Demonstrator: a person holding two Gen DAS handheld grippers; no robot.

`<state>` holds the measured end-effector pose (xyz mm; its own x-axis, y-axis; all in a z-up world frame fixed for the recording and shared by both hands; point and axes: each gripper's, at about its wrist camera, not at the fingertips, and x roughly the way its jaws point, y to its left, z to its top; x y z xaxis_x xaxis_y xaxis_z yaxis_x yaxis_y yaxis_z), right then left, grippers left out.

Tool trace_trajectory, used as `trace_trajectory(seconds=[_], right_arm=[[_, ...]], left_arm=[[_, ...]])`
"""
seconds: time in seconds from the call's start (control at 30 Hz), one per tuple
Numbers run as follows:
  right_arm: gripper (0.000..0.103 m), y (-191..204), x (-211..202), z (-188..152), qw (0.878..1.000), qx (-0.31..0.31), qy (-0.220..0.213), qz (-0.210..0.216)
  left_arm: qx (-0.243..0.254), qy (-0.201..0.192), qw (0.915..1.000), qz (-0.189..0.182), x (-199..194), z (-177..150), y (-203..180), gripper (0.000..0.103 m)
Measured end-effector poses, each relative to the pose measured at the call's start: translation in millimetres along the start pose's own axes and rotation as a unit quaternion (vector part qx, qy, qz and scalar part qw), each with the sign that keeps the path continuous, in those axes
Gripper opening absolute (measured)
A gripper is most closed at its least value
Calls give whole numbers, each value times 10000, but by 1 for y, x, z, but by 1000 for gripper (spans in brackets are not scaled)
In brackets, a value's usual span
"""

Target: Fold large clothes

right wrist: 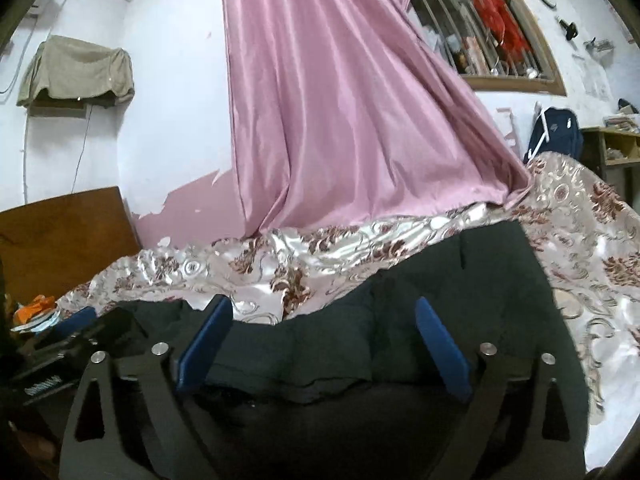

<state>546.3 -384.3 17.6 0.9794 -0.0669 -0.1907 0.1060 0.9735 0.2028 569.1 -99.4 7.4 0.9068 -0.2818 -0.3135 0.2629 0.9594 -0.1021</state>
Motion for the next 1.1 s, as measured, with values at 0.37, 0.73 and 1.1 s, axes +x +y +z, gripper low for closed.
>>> trace_trajectory(seconds=[0.37,0.73,1.1], right_arm=[[101,25,-105,48,9976,-171,-342,-579],[101,37,-209,89,9996,-188,-81,-175],[101,53,-313,101,9992,-358,166,19]], left_arm=[[-198,268,9994,49,-100,31,-4,103],[-108,-51,9997,209,-226,69,-23,103],[-145,-147,9996,201,-330,65,-40,103]])
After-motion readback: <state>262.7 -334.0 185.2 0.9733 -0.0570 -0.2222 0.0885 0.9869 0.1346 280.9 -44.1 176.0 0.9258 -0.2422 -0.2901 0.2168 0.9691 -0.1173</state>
